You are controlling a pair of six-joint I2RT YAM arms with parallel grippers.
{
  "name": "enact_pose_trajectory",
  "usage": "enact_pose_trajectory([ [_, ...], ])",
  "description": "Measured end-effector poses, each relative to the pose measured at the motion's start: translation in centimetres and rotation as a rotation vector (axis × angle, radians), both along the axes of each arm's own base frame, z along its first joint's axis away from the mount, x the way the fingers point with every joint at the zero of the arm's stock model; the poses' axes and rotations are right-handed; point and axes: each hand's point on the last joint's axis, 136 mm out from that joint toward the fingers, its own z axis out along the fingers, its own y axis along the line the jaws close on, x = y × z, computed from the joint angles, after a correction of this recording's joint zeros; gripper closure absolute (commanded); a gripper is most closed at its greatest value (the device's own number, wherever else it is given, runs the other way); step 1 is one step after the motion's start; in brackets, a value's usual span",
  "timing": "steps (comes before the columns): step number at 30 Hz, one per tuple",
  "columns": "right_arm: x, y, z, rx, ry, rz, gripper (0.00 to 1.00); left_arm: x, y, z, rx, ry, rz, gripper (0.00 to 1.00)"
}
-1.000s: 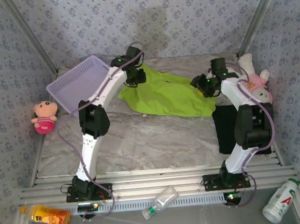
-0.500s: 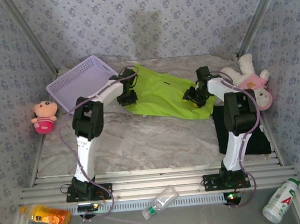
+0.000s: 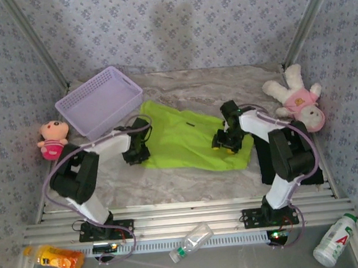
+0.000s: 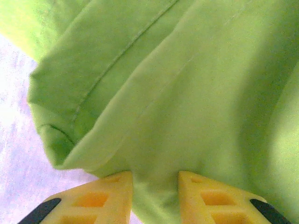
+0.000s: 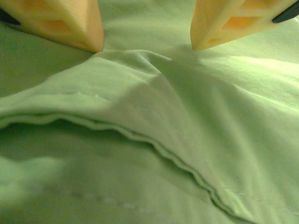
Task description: Fold and stack the mixed laundry pile
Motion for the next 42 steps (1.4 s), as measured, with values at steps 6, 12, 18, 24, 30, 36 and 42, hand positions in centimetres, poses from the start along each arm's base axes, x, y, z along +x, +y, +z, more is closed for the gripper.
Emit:
enact_pose_trajectory([
  [6, -2.5, -2.3, 1.2, -0.046, 0.013, -0.014, 0.45, -2.7, 1.1, 2.8, 0.007, -0.038, 0.028, 0.33],
  [12, 0.8, -2.3, 4.0, -0.02, -0.088, -0.031, 0.45, 0.2, 3.6, 5.8, 0.0, -0.15, 0.133, 0.4],
  [18, 3.1, -1.8, 6.0, 0.001, -0.171, -0.032, 0.45, 1.5, 4.0, 4.9, 0.006, -0.151, 0.161, 0.46],
  [24, 2.2, -3.4, 4.1, -0.032, -0.129, -0.08, 0.45, 1.3, 2.7, 2.7, -0.046, -0.118, 0.14, 0.47],
  [30, 0.6, -5.0, 0.5, -0.066, -0.038, -0.136, 0.45, -0.2, 0.4, 1.4, -0.122, -0.085, 0.115, 0.56],
  [36, 0.3, -5.6, -0.5, -0.09, -0.024, -0.156, 0.47, -2.6, -0.4, -0.1, -0.136, -0.028, 0.121, 1.0],
  [42, 0.5, -6.6, -0.8, -0.114, -0.017, -0.197, 0.5, -3.1, 2.0, 1.8, -0.085, -0.06, 0.145, 1.0],
])
